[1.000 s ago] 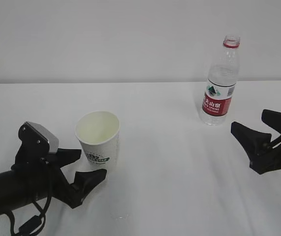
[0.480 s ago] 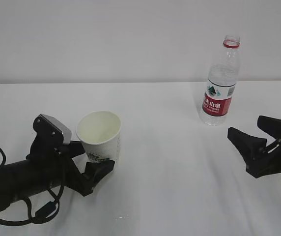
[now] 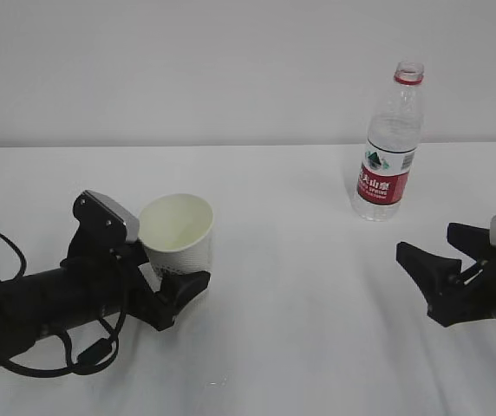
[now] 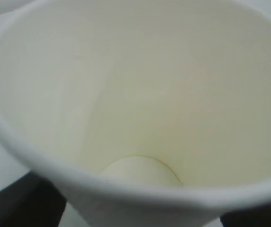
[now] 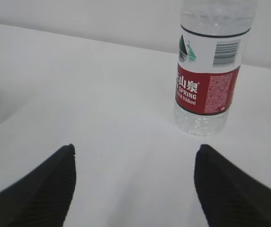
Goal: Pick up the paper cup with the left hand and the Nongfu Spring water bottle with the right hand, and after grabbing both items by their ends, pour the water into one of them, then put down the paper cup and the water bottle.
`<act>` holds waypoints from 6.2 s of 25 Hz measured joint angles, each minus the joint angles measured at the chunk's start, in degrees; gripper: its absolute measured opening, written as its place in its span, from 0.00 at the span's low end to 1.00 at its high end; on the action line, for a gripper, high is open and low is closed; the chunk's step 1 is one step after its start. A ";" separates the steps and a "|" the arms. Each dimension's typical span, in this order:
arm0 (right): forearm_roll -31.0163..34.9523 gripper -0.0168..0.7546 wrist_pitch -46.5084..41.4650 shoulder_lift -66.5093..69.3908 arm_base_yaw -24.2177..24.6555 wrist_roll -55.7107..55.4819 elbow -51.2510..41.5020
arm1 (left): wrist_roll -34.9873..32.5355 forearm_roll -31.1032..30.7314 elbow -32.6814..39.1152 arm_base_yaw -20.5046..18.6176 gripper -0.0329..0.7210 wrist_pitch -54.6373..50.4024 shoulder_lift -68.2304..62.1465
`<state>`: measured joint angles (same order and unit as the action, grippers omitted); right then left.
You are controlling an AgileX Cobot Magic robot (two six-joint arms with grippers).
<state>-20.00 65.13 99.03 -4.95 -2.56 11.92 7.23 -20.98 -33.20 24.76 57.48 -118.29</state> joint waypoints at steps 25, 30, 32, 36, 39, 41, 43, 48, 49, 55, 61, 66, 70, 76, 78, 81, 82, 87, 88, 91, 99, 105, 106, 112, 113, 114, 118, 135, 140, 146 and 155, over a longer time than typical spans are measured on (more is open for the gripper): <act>3.82 0.78 0.09 0.62 0.00 0.20 0.00 | 0.00 0.47 6.13 0.00 0.81 1.47 6.74; 4.19 0.78 0.22 0.62 0.00 1.72 0.00 | 0.00 0.47 8.99 0.00 0.81 1.47 11.96; 5.01 0.78 0.22 0.62 0.00 1.81 0.00 | 0.00 0.47 9.67 0.00 0.81 1.36 13.71; 5.89 0.78 0.22 0.62 0.00 1.93 0.00 | 0.00 0.47 9.93 0.00 0.81 -0.89 16.85; 5.98 0.78 0.22 0.62 0.00 2.95 0.00 | 0.00 0.47 9.93 0.00 0.81 -3.25 19.30; 6.12 0.78 0.26 0.62 0.00 3.59 0.18 | 0.00 0.47 9.93 0.00 0.81 -4.72 21.09; 6.30 0.78 0.26 0.62 0.00 3.97 0.54 | 0.00 0.47 9.97 0.00 0.81 -5.75 22.96; 7.25 0.79 0.26 0.62 0.00 5.51 2.10 | 0.00 0.47 10.07 0.00 0.81 -8.93 25.53; 7.35 0.79 0.26 0.62 0.00 5.64 2.61 | 0.00 0.36 10.11 0.00 0.81 -9.26 25.90; 7.35 0.79 -2.30 0.62 0.00 5.76 7.16 | 0.00 0.03 10.20 0.00 0.81 -9.49 26.05; 7.35 0.79 -5.82 2.81 0.00 5.88 11.75 | 0.00 0.03 10.20 0.00 0.81 -9.49 26.05; 7.35 0.79 -5.73 8.64 0.00 5.98 15.08 | 0.00 0.03 10.20 0.00 0.81 -9.49 26.05; 7.35 0.79 -5.27 12.68 0.00 5.98 17.43 | 0.00 0.03 10.20 0.00 0.81 -9.94 26.05; 7.35 0.79 -4.78 17.15 0.00 5.98 20.81 | 0.00 0.03 10.20 0.00 0.81 -12.03 26.05; 7.46 0.79 -4.66 18.52 0.00 5.98 21.75 | 0.00 0.03 10.20 0.00 0.81 -12.03 26.05; 7.56 0.79 -4.66 20.20 0.00 5.98 23.34 | 0.00 0.03 10.20 0.00 0.81 -12.03 26.05; 7.56 0.79 -4.66 20.72 0.00 5.98 23.88 | 0.00 0.03 10.20 0.00 0.81 -12.03 26.05; 7.56 0.79 -4.66 22.67 0.00 6.19 26.68 | 0.00 0.03 10.20 0.00 0.81 -12.07 26.05; 7.56 0.79 -4.66 23.22 0.00 6.19 27.36 | 0.00 0.03 10.20 0.00 0.81 -12.07 26.05; 7.56 0.79 -4.66 25.23 0.00 6.19 29.65 | 0.00 0.00 10.20 0.00 0.81 -12.07 26.05; 7.91 0.79 -5.04 28.17 0.00 6.19 34.05 | 0.00 -0.09 10.20 0.00 0.81 -12.07 26.05; 7.91 0.79 -4.49 30.72 0.00 2.99 37.16 | 0.00 -0.09 10.20 0.00 0.81 -12.07 26.05; 7.91 0.79 -4.37 31.17 0.00 2.56 37.64 | 0.00 -0.09 10.20 0.00 0.81 -12.07 26.05; 8.03 0.79 -5.10 31.92 0.00 1.66 40.29 | 0.00 -0.09 10.20 0.00 0.81 -12.16 26.05; 8.04 0.79 -5.34 31.92 0.00 1.53 40.56 | 0.00 -0.09 10.20 0.00 0.81 -12.16 26.05; 8.29 0.81 -5.43 31.92 0.00 1.17 40.79 | 0.00 -0.09 10.20 0.00 0.81 -12.16 26.05; 8.77 0.88 -5.43 31.92 0.00 0.53 41.26 | 0.00 -0.09 10.20 0.00 0.81 -12.16 26.14; 8.77 0.89 -9.02 31.96 0.00 0.84 48.49 | 0.00 -0.09 10.20 0.00 0.81 -12.16 26.14; 8.77 0.85 -9.15 31.96 0.00 0.84 48.49 | 0.00 -0.09 10.20 0.00 0.81 -12.16 26.14; 6.82 0.70 -9.15 31.96 0.00 1.05 48.49 | 0.00 -0.09 10.20 0.00 0.81 -12.16 26.14; 3.06 0.69 -10.99 29.82 0.09 1.75 46.75 | 1.74 -4.03 10.20 0.00 0.81 -12.16 26.14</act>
<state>-16.93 54.14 128.85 -4.85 -0.81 58.67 8.97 -25.01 -23.01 24.76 45.32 -92.15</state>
